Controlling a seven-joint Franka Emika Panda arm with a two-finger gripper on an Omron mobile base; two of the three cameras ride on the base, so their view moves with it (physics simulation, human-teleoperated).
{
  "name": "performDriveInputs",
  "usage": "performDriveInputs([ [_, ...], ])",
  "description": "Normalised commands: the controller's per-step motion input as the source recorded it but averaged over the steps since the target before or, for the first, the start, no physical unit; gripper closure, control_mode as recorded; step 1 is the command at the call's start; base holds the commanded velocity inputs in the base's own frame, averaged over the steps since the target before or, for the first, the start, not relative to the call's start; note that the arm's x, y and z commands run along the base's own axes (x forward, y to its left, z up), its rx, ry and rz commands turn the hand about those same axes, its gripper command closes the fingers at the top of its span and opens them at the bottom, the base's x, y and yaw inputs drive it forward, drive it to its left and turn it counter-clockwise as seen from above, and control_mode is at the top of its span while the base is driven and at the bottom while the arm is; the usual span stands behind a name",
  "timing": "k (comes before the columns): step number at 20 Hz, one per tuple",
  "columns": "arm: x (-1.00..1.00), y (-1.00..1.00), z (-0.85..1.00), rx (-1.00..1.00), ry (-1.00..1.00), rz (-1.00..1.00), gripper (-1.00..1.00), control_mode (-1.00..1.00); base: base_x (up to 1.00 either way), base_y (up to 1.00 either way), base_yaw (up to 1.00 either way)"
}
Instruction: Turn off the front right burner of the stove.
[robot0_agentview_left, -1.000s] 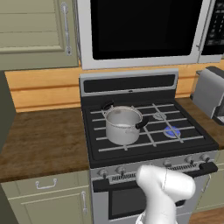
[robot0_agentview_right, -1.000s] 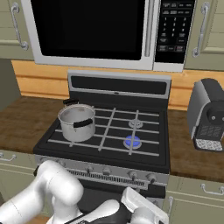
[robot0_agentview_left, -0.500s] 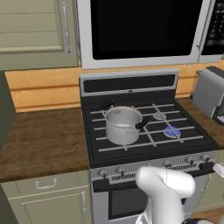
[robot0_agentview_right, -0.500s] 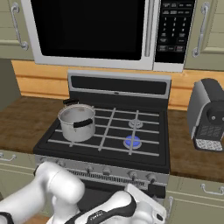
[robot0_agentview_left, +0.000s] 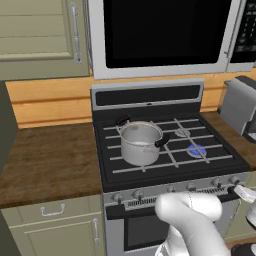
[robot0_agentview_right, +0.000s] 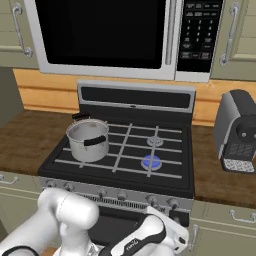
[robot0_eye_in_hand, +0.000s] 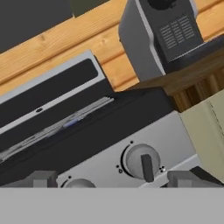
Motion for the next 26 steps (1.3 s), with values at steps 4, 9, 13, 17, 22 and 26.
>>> performDriveInputs([
  [4, 0.07, -0.14, -0.08, 0.00, -0.02, 0.04, -1.00, -1.00, 0.00, 0.00, 0.00],
  [9, 0.06, -0.09, -0.06, 0.00, 0.00, 0.00, -1.00, -1.00, 0.00, 0.00, 0.00],
  [13, 0.32, -0.03, -0.11, 0.00, 0.00, 0.00, -1.00, -1.00, 0.00, 0.00, 0.00],
  [17, 0.36, 0.00, -0.15, -0.01, 0.00, 0.00, -1.00, -1.00, 0.00, 0.00, 0.00],
  [22, 0.26, 0.00, -0.20, -0.01, 0.00, 0.00, -1.00, -1.00, 0.00, 0.00, 0.00],
  [26, 0.16, -0.13, -0.25, 0.00, 0.00, 0.00, -1.00, -1.00, 0.00, 0.00, 0.00],
])
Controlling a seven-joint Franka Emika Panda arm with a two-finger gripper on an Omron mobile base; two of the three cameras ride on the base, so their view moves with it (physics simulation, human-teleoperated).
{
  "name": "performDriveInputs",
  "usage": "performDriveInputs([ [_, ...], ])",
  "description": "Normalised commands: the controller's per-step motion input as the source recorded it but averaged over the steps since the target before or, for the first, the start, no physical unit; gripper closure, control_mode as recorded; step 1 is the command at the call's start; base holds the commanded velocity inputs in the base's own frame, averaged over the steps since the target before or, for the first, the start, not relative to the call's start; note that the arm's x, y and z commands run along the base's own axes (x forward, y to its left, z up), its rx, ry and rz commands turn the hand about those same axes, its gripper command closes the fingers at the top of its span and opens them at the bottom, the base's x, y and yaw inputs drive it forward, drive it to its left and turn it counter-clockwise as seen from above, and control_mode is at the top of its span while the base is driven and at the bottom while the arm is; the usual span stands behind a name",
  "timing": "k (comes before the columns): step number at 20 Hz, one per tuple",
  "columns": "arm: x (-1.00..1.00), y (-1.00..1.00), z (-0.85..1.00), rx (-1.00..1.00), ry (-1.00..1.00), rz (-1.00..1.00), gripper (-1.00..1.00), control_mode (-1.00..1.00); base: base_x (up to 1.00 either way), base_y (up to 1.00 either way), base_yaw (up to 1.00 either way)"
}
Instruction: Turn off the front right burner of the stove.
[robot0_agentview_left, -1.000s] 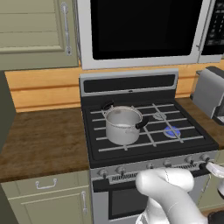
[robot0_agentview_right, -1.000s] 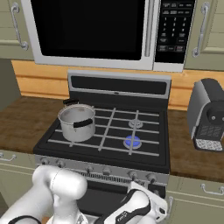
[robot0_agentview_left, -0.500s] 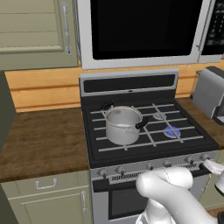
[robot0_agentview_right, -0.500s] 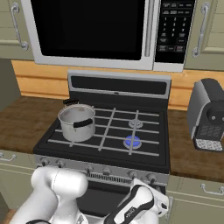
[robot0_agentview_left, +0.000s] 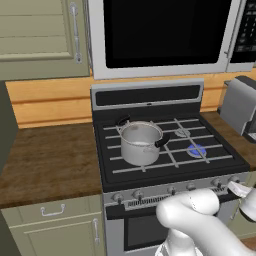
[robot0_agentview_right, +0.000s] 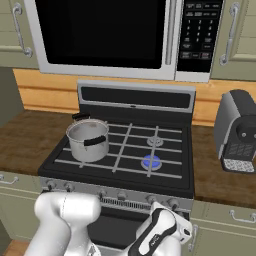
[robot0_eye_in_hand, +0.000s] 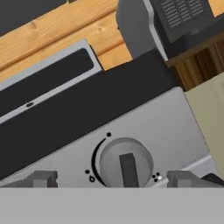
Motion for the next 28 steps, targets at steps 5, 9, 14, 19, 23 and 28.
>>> performDriveInputs([
  [5, 0.20, -0.22, -0.21, 0.00, 0.00, 0.00, -1.00, -1.00, 0.00, 0.00, 0.00],
  [9, 0.18, -0.15, -0.15, 0.00, 0.00, 0.00, -1.00, -1.00, 0.00, 0.00, 0.00],
  [14, 0.02, -0.04, -0.03, 0.00, 0.00, 0.00, 1.00, -1.00, 0.00, 0.00, 0.00],
  [19, 0.00, 0.00, 0.00, 0.00, 0.00, 0.00, 1.00, -1.00, 0.00, 0.00, 0.00],
  [23, 0.00, 0.00, 0.08, 0.06, 0.00, -0.01, 1.00, -1.00, 0.00, 0.00, 0.00],
  [28, 0.00, 0.00, 0.25, 0.16, 0.02, -0.06, 1.00, -1.00, 0.00, 0.00, 0.00],
])
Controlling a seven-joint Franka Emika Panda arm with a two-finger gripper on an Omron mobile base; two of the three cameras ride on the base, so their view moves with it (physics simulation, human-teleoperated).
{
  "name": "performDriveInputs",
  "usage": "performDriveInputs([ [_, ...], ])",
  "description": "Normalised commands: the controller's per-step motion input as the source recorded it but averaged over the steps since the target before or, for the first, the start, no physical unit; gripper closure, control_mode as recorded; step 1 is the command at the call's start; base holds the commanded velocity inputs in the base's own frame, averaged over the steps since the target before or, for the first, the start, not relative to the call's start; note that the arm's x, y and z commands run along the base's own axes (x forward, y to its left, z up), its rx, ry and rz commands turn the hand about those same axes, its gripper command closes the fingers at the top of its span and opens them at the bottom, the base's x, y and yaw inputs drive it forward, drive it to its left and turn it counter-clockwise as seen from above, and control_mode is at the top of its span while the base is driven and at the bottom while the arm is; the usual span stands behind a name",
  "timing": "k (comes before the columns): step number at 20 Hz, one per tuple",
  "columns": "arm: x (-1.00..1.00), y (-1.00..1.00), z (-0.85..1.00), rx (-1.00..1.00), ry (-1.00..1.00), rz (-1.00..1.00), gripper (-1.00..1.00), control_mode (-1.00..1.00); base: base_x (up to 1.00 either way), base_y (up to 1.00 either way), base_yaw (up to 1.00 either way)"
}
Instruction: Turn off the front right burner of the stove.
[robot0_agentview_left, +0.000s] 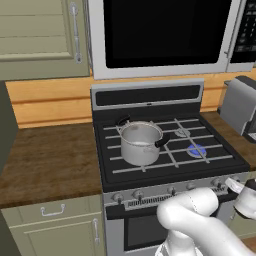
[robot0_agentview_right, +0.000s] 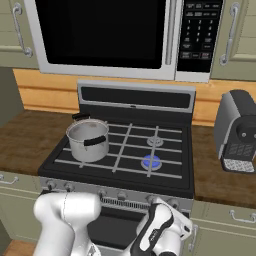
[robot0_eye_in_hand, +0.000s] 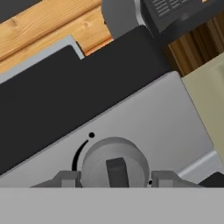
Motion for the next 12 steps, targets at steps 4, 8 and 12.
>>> performDriveInputs([
  [4, 0.00, -0.04, 0.30, 0.28, 0.02, -0.10, 1.00, -1.00, 0.00, 0.00, 0.00],
  [8, 0.01, -0.16, 0.39, 0.35, 0.02, -0.10, 1.00, -1.00, 0.00, 0.00, 0.00],
  [12, 0.00, -0.20, 0.47, 0.56, 0.02, -0.14, 1.00, -1.00, 0.00, 0.00, 0.00],
])
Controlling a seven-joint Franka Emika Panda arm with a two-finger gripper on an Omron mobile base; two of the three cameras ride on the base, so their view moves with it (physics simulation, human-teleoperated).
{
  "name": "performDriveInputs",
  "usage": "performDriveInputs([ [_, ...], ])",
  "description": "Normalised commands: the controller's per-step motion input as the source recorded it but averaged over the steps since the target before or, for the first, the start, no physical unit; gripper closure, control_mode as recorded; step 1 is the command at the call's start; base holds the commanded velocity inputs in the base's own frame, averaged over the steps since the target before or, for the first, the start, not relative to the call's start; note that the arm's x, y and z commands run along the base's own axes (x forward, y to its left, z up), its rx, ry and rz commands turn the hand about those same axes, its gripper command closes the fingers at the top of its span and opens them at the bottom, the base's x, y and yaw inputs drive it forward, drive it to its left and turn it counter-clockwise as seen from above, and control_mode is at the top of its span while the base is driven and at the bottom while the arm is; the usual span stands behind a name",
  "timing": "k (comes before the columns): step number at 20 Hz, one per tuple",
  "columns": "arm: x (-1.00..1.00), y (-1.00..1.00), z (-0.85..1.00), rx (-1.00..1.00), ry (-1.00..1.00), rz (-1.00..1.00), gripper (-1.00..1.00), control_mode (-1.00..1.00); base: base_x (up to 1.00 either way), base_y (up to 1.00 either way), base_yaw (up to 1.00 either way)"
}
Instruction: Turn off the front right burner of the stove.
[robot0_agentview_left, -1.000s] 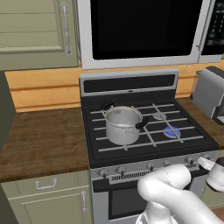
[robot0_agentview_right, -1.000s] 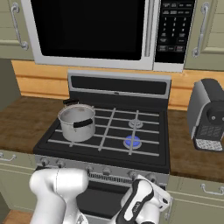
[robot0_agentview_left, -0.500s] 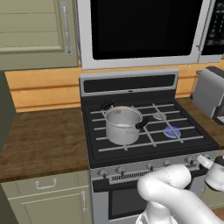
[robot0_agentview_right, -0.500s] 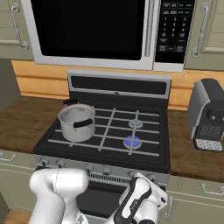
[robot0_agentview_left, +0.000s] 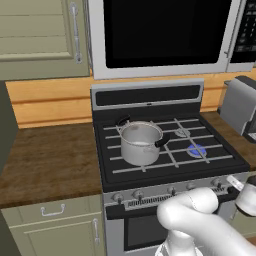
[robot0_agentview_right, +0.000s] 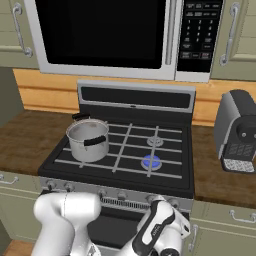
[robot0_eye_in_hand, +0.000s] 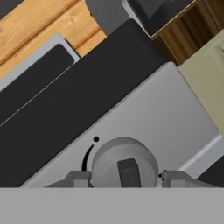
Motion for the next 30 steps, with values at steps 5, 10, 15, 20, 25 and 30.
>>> performDriveInputs([
  [5, 0.00, -0.14, 0.37, 0.68, 0.00, -0.21, 1.00, -1.00, 0.00, 0.00, 0.00],
  [10, 0.00, -0.01, 0.27, 0.70, 0.00, -0.28, 1.00, -1.00, 0.00, 0.00, 0.00],
  [15, 0.00, 0.00, 0.26, 0.76, 0.00, -0.30, 1.00, -1.00, 0.00, 0.00, 0.00],
  [20, 0.00, 0.00, 0.35, 0.82, 0.00, -0.29, 1.00, -1.00, 0.00, 0.00, 0.00],
  [25, 0.00, -0.02, 0.36, 0.84, 0.00, -0.34, 1.00, -1.00, 0.00, 0.00, 0.00],
  [30, -0.01, -0.43, 0.18, 0.94, -0.02, -0.33, 1.00, -1.00, 0.00, 0.00, 0.00],
])
